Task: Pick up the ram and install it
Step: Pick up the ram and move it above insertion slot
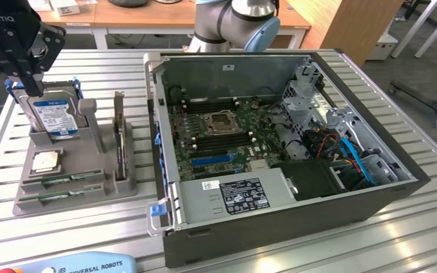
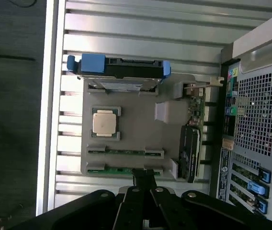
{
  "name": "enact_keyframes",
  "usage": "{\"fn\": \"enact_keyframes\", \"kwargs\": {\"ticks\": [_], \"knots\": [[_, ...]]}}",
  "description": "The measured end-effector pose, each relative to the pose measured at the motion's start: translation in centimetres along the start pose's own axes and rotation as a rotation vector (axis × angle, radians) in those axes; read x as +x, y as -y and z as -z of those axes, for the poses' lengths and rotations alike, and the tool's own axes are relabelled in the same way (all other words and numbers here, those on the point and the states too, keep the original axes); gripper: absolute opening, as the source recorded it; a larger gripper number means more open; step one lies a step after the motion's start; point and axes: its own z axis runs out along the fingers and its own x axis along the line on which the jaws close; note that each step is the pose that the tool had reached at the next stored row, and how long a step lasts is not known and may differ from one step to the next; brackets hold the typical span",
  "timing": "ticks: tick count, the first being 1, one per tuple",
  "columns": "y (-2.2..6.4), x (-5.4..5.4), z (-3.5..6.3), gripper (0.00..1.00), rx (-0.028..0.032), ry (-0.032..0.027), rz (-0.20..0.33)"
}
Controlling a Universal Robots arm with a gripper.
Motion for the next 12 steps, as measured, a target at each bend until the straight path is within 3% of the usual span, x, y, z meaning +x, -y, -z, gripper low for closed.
{"fn": "enact_keyframes", "kwargs": {"ticks": [12], "knots": [[0.0,0.01,0.0,0.1,0.0038,-0.0037,0.124]]}}
